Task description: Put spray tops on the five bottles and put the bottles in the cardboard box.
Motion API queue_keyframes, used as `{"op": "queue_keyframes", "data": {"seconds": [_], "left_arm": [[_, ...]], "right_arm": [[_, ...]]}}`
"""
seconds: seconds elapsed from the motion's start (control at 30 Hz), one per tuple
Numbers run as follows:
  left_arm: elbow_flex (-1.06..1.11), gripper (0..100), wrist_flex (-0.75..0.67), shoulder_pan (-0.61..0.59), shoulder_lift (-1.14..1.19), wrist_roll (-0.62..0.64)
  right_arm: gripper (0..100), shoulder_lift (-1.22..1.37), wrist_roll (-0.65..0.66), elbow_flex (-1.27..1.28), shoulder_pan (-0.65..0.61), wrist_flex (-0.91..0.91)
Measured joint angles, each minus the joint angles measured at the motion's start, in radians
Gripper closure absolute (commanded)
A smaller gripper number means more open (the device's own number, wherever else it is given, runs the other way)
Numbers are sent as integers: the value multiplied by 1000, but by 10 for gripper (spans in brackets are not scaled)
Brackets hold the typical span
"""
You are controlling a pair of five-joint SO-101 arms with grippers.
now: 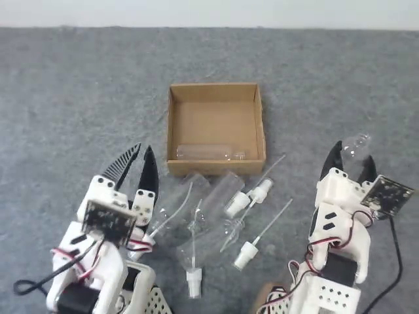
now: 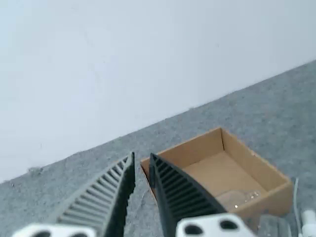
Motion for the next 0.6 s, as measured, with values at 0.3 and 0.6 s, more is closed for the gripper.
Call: {"op": "queue_keyframes", "data": {"seconds": [0.3,0.6], "left_arm": [[-250,949,41,81,457,12],[-474,947,103,235,928,12]], "right_arm": [[982,0,0,5,-2,-6],[980,0,0,5,-2,-6]]}}
